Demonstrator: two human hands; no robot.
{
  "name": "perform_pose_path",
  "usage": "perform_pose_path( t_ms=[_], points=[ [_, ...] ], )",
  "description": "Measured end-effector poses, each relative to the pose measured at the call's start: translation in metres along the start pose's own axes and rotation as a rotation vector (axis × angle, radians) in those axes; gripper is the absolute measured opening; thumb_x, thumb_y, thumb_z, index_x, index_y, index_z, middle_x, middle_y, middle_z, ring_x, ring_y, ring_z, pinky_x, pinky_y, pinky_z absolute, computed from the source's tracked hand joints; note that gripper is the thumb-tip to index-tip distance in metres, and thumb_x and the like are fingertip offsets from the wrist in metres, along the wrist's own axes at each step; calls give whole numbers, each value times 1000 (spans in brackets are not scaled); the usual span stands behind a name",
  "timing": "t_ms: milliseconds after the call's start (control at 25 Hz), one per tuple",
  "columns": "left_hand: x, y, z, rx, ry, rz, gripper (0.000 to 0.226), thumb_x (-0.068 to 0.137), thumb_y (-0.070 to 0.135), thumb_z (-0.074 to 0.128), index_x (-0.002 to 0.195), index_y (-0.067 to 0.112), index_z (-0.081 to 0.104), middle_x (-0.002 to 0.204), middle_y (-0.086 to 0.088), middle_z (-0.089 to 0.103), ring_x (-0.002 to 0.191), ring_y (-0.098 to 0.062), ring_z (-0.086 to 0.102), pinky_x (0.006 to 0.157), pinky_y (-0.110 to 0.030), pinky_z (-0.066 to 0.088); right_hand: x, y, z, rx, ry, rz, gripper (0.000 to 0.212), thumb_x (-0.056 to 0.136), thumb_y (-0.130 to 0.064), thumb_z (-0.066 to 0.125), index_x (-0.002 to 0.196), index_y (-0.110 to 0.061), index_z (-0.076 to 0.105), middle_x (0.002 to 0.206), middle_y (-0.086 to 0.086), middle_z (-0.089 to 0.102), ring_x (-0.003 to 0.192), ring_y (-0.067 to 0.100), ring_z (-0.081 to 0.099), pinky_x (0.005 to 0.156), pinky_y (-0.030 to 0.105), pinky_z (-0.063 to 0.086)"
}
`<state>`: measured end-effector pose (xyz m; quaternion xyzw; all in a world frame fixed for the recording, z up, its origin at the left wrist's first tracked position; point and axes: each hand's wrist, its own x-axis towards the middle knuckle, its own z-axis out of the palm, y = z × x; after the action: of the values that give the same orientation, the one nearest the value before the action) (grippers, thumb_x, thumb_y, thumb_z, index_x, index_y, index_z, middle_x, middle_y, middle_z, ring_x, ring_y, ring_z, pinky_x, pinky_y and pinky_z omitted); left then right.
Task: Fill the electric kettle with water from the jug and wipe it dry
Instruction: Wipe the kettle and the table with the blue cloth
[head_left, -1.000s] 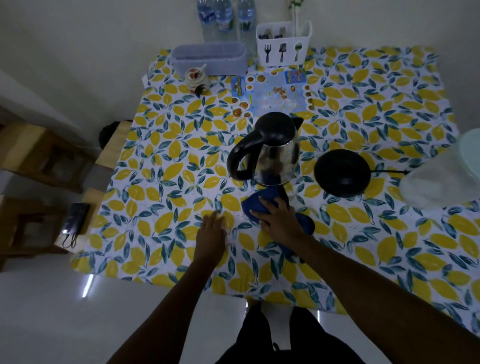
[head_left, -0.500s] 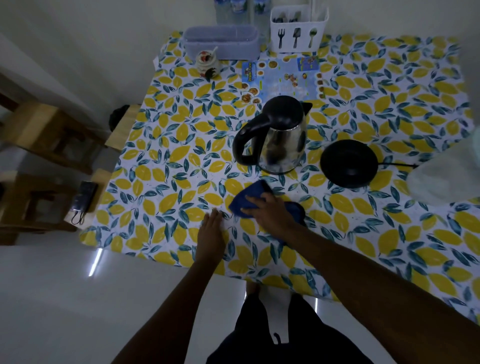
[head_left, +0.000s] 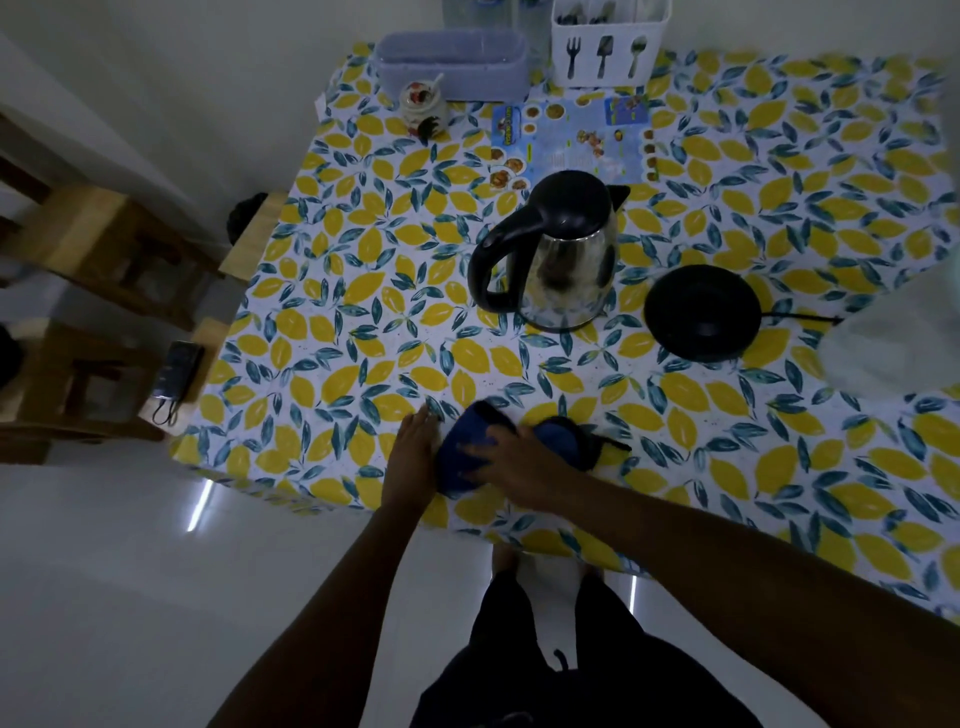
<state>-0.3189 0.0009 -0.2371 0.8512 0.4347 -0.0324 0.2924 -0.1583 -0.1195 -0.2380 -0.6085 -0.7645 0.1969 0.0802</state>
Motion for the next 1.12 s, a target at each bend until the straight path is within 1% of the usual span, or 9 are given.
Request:
perform_pose_path(
  t_ms=[120, 280, 360, 480, 560, 680, 760, 1000, 1120],
  points=[
    [-3, 0, 3, 115, -51, 73, 49, 96, 16, 30, 143, 2, 35, 153, -21, 28, 143, -43, 19, 111, -56, 31, -47, 12, 24, -192, 63, -137, 44, 85, -27, 60, 126, -42, 55, 147, -7, 45, 124, 31, 46, 83, 50, 39],
    [-11, 7, 13, 218, -60, 60, 53, 100, 26, 40, 148, 14, 22, 159, -11, 16, 146, -37, 6, 112, -53, 23, -36, 26, -3, -189, 182, 265, 48, 84, -27, 66, 129, -40, 54, 148, -3, 44, 126, 35, 47, 82, 60, 44],
    [-12, 7, 15, 233, -56, 51, 54, 100, 27, 40, 149, 15, 21, 160, -10, 15, 146, -36, 6, 112, -53, 23, -34, 10, -1, -147, 204, 326, 46, 86, -27, 63, 129, -40, 54, 148, -2, 44, 127, 37, 45, 83, 61, 43],
    [-14, 6, 14, 254, -61, 41, 54, 100, 27, 39, 150, 16, 18, 160, -8, 13, 147, -34, 4, 113, -54, 24, -75, 15, 18, -190, 99, 45, 47, 87, -27, 58, 131, -43, 50, 149, -5, 43, 131, 32, 36, 83, 60, 42],
    [-14, 8, 15, 253, -70, 37, 55, 101, 27, 36, 150, 17, 15, 161, -7, 9, 147, -33, 1, 114, -53, 21, -88, 47, 10, -247, 70, 1, 47, 88, -26, 55, 131, -43, 49, 149, -4, 43, 131, 32, 38, 82, 60, 42],
    [-14, 7, 18, 253, -55, 32, 54, 101, 27, 34, 151, 18, 13, 161, -6, 7, 147, -32, -1, 115, -53, 18, -70, 59, -14, -231, 138, 317, 54, 84, -13, 66, 130, -39, 54, 148, 0, 45, 128, 40, 44, 83, 65, 41],
    [-13, 6, 18, 236, -45, 31, 54, 101, 26, 35, 151, 19, 15, 161, -5, 8, 147, -31, -1, 116, -53, 17, -53, 39, -9, -187, 148, 397, 59, 85, -7, 65, 133, -38, 51, 151, 0, 40, 133, 41, 37, 88, 65, 36],
    [-14, 7, 15, 176, -35, 32, 51, 102, 26, 35, 150, 19, 20, 161, -4, 9, 147, -31, -1, 116, -51, 14, -97, 34, 13, -198, 10, 7, 67, 78, -13, 75, 132, -43, 49, 150, -4, 41, 135, 31, 35, 86, 63, 39],
    [-15, 17, 16, 179, -46, 15, 52, 101, 25, 34, 150, 17, 17, 161, -5, 6, 147, -32, -3, 117, -53, 10, -109, 70, -13, -211, 78, 290, 65, 86, -5, 62, 137, -42, 45, 154, -3, 35, 135, 37, 35, 87, 65, 37]
  ],
)
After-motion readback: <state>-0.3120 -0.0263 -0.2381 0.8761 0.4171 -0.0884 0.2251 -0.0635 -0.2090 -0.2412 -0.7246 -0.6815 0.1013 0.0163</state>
